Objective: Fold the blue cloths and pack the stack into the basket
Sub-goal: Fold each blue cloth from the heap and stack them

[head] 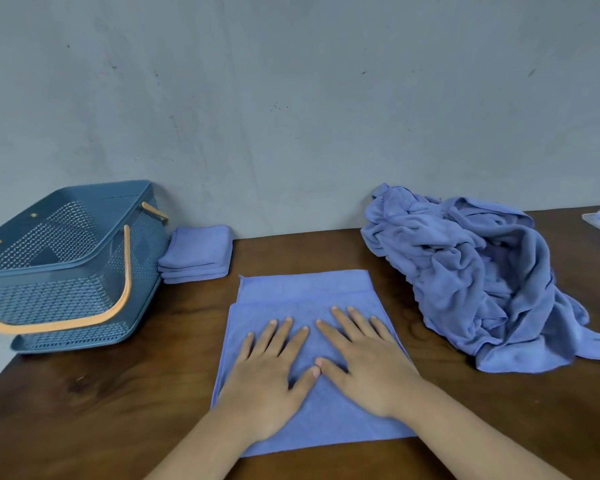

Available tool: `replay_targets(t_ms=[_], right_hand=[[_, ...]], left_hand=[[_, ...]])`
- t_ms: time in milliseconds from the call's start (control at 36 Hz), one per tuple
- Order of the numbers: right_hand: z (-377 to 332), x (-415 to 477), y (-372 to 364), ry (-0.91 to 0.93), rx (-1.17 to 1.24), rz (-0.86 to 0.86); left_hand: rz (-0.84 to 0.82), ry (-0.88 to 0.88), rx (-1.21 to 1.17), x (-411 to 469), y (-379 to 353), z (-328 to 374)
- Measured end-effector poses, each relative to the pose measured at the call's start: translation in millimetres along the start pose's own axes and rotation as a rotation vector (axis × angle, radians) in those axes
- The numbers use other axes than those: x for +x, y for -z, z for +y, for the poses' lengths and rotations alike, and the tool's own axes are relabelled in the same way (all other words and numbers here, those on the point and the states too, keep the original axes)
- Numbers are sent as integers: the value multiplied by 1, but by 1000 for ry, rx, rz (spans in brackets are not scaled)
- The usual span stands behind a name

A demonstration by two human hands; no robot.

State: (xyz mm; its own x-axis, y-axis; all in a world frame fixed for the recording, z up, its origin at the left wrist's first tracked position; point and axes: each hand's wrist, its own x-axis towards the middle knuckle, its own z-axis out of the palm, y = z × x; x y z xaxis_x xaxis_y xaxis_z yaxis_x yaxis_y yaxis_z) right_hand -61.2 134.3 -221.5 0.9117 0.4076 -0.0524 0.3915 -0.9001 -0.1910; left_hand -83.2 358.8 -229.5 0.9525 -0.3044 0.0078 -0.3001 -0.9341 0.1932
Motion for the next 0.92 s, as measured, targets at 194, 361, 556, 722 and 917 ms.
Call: replay_targets(t_ms=[194, 361, 556, 722, 917], right_hand=[[-22, -47, -5, 7, 0, -16], [-16, -54, -1, -20, 19, -25], [24, -58, 5, -174, 73, -24], [36, -35, 19, -186, 16, 166], [57, 34, 42, -162, 180, 240]], left_hand=[[13, 28, 12, -52, -5, 17], [1, 56, -7, -62, 0, 1], [19, 133, -45, -79, 9, -48], [169, 112, -37, -55, 23, -54], [202, 103, -117, 33, 42, -79]])
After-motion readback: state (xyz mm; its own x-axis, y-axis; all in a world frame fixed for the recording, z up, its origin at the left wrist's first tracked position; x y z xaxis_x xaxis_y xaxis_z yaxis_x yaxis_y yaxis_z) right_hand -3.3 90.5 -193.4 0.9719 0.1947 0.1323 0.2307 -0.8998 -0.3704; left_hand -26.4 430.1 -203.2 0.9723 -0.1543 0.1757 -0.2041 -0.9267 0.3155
